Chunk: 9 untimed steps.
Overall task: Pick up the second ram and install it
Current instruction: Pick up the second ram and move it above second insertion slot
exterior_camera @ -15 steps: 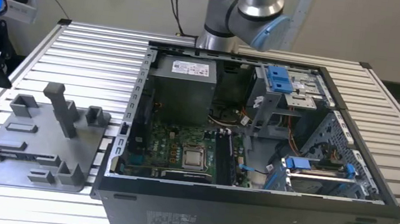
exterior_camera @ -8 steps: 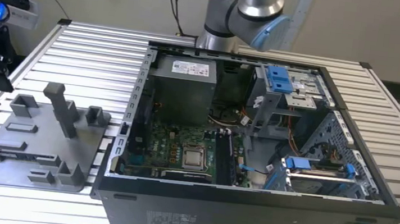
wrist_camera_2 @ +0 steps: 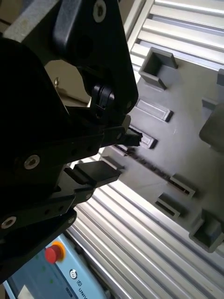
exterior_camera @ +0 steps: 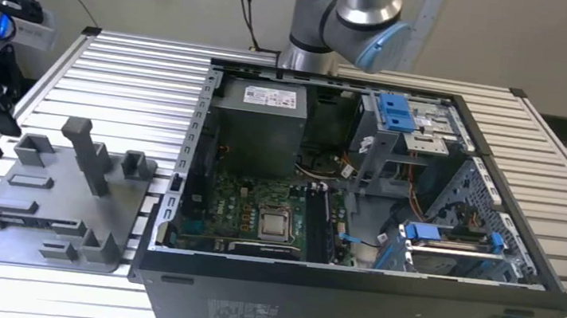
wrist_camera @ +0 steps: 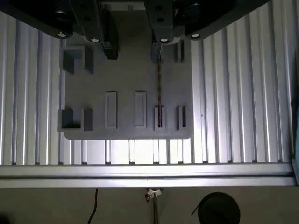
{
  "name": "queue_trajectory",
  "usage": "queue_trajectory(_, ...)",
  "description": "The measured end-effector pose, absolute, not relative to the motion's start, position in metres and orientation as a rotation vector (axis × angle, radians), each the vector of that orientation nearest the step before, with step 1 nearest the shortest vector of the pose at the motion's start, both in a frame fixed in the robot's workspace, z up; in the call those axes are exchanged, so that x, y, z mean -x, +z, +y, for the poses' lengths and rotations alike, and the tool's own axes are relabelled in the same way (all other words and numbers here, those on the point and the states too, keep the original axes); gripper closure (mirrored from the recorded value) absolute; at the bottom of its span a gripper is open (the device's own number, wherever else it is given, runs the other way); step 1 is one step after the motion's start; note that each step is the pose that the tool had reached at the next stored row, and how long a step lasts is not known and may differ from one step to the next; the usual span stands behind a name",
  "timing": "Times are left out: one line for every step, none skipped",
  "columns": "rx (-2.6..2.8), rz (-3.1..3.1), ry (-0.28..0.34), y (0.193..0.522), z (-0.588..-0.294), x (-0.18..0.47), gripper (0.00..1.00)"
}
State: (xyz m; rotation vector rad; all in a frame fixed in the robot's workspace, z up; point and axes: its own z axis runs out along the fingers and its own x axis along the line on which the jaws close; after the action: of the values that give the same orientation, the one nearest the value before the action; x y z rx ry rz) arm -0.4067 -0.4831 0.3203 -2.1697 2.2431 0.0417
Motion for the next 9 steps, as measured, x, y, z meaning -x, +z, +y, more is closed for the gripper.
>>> queue_trajectory(2.169,2.243,0.041,0.3191,-0.4831,0.4071,0.58)
queue_trajectory(2.169,2.242,0.04,0.3182,-0.4831,0.4075,0.58)
queue_trajectory(2.169,2.242,0.039,0.3172,-0.4831,0.4081,0.58)
queue_trajectory(2.168,2.242,0.038,0.3162,-0.4832,0.4087,0.58)
queue_trajectory(2.168,2.241,0.038,0.3152,-0.4833,0.4091,0.58)
queue_trajectory(2.168,2.24,0.037,0.3142,-0.4835,0.4095,0.58)
queue_trajectory(2.167,2.24,0.036,0.3132,-0.4836,0.4101,0.58)
queue_trajectory(2.167,2.24,0.035,0.3121,-0.4837,0.4106,0.58)
queue_trajectory(2.167,2.239,0.035,0.3113,-0.4839,0.4109,0.58)
